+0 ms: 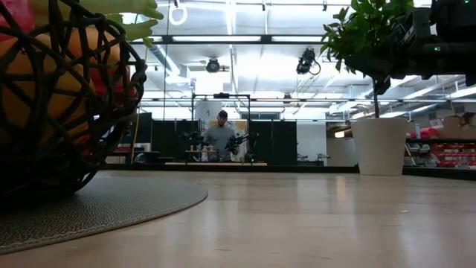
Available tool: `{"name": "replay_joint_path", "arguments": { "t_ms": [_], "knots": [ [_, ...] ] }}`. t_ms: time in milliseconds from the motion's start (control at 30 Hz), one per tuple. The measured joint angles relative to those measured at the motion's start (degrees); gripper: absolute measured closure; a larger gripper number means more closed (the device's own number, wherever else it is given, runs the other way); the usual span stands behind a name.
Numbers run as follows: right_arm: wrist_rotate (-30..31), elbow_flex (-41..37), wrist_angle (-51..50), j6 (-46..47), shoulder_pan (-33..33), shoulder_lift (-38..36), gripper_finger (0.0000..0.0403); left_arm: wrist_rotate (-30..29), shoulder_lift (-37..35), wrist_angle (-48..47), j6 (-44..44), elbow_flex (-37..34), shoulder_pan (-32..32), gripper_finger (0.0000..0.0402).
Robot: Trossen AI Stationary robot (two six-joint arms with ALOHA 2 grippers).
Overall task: Build produce basket
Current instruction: Return to Home Position
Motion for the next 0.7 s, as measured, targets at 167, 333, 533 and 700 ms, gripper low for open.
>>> {"name": "replay_joint_path", "arguments": {
  "t_ms": [167,333,533,700],
  "knots": [
    [0.00,0.00,0.00,0.00,0.00,0.00,0.0384,0.00,0.00,0.00,0.00,0.00,0.00,0.0366],
    [0.00,0.00,0.00,0.00,0.00,0.00,0.0384,0.00,0.00,0.00,0.00,0.00,-0.02,0.0373],
    [0.00,0.00,0.00,0.00,0.02,0.00,0.0384,0.00,0.00,0.00,0.00,0.00,-0.02,0.0374],
    [-0.02,0.00,0.00,0.00,0.00,0.00,0.0384,0.00,0.00,0.00,0.00,0.00,0.00,0.0366]
  ]
}}
